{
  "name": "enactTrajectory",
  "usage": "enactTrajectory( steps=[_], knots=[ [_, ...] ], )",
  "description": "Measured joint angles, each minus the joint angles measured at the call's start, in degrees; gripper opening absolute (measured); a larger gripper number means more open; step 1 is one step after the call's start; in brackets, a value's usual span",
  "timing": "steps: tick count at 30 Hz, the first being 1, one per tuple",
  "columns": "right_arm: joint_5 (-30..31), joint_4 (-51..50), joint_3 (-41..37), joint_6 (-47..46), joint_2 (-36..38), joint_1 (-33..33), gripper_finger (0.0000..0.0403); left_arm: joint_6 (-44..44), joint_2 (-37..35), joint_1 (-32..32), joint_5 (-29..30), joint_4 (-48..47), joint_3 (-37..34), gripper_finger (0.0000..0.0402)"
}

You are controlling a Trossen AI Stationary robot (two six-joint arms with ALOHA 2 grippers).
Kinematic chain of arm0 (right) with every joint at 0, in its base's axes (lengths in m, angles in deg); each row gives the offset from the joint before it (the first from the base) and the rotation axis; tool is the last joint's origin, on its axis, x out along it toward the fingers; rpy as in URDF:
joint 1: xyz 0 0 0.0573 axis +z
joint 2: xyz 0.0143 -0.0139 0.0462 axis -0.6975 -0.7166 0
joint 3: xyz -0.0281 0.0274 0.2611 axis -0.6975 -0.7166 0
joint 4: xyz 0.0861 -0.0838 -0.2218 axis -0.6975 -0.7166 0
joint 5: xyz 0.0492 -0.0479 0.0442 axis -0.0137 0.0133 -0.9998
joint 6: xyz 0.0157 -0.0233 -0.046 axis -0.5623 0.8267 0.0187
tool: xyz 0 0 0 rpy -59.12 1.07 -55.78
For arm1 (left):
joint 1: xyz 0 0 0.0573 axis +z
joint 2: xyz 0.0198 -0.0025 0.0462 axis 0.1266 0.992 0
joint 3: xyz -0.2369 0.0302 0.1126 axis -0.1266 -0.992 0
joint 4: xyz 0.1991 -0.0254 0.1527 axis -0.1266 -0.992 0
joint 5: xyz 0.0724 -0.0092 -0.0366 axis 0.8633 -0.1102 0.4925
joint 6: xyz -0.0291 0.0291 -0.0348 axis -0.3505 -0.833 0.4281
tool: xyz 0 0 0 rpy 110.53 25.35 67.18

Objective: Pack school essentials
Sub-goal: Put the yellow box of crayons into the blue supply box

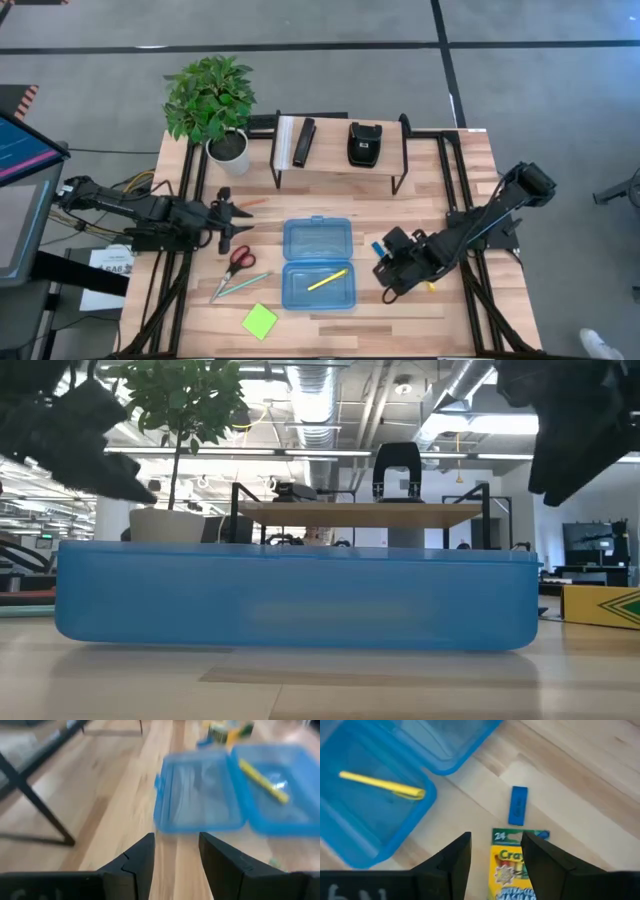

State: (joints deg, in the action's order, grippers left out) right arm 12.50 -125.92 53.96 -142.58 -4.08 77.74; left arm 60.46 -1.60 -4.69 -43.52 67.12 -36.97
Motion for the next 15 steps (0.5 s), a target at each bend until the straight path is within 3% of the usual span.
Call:
enactTrajectory(
  steps=[10, 15],
  knots=[
    [-1.6, -7.4, 0.0, -3.1, 2.3, 1.6, 0.0205, 1.9, 0.0, 0.0, -0.2, -7.9, 0.0, 0.0144],
    [-3.4, -8.2, 0.0, 0.1, 2.9, 2.9, 0.0253, 1.9, 0.0, 0.0, -0.2, -7.9, 0.0, 0.0144]
  ],
)
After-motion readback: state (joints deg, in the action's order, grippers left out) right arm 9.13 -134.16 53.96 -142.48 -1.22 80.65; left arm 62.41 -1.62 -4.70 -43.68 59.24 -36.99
